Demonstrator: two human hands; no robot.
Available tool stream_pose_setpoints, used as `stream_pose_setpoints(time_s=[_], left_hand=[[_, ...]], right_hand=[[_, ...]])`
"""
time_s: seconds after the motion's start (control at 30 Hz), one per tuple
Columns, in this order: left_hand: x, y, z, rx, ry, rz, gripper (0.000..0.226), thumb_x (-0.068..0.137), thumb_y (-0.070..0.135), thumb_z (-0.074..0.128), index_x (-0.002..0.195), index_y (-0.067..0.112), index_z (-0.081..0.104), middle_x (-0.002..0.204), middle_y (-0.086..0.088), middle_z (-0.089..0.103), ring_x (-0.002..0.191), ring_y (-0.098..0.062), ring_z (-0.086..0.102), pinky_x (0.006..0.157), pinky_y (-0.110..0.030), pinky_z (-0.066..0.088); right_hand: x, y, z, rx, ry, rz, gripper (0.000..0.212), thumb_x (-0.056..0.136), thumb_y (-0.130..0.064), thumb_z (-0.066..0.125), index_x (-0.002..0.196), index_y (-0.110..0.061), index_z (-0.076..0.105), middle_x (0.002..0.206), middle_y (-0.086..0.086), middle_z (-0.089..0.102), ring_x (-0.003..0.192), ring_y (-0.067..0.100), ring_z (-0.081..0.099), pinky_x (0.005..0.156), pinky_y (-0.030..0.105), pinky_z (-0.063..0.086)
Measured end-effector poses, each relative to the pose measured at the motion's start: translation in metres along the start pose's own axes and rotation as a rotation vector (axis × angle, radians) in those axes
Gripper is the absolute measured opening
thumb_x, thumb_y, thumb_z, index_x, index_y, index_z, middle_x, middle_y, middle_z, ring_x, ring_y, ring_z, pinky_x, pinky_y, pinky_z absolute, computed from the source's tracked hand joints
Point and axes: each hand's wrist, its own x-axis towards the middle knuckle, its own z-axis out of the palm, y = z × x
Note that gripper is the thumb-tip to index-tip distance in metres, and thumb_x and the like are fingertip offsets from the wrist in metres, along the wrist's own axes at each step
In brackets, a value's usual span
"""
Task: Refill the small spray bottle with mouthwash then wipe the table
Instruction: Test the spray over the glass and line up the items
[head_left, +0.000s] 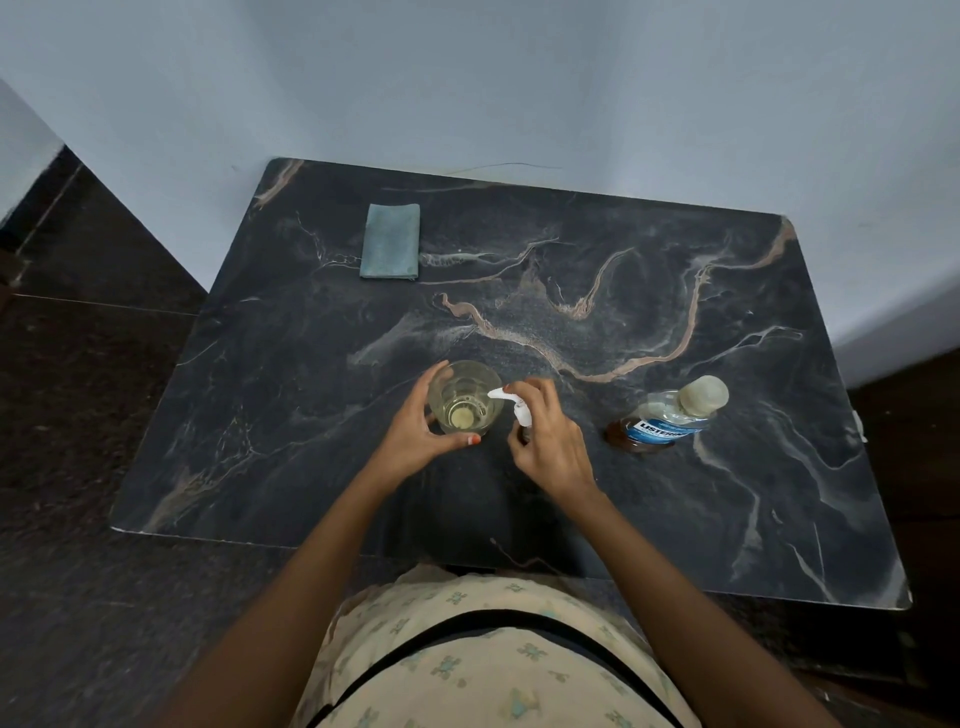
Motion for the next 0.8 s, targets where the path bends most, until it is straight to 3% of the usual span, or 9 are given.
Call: stream_pose_setpoints(time_s=[0.23, 0.5, 0.67, 0.8], left_hand=[[-0.0003, 0.0000, 0.0002, 0.002, 0.000, 0.004, 0.096, 0.045, 0.040, 0.080, 0.127, 0.042, 0.029, 0.137, 0.007, 0.041, 0.126, -0.006, 0.040, 0.107, -0.033, 0.035], [-0.0005, 0.0003, -0.0002, 0.008, -0.006, 0.007, 0.098, 0.046, 0.039, 0.081, 0.129, 0.038, 0.029, 0.137, 0.006, 0.041, 0.126, -0.006, 0.041, 0.107, -0.034, 0.035], [-0.0007, 0.0012, 0.0003, 0.008, -0.003, 0.005, 0.098, 0.045, 0.040, 0.080, 0.129, 0.038, 0.029, 0.137, 0.006, 0.041, 0.125, -0.004, 0.040, 0.107, -0.033, 0.036], [-0.0008, 0.0013, 0.0006, -0.008, -0.001, 0.005, 0.098, 0.045, 0.040, 0.079, 0.128, 0.037, 0.030, 0.135, 0.006, 0.042, 0.124, -0.005, 0.042, 0.106, -0.032, 0.036]], right_hand=[[-0.0011, 0.0009, -0.0004, -0.007, -0.006, 0.002, 0.061, 0.071, 0.006, 0.062, 0.111, -0.028, 0.031, 0.113, 0.014, 0.050, 0.068, 0.025, 0.059, 0.052, 0.038, 0.054], [-0.0007, 0.0011, -0.0005, -0.012, -0.014, -0.022, 0.063, 0.071, 0.006, 0.062, 0.114, -0.028, 0.030, 0.118, 0.013, 0.050, 0.067, 0.023, 0.058, 0.054, 0.033, 0.051], [-0.0003, 0.0017, -0.0003, -0.025, -0.003, -0.002, 0.058, 0.071, 0.006, 0.063, 0.108, -0.026, 0.033, 0.108, 0.014, 0.052, 0.065, 0.025, 0.059, 0.050, 0.038, 0.053], [0.0000, 0.0001, -0.0020, 0.013, -0.024, -0.013, 0.062, 0.076, 0.002, 0.061, 0.115, -0.032, 0.028, 0.117, 0.013, 0.048, 0.070, 0.026, 0.058, 0.055, 0.040, 0.054]])
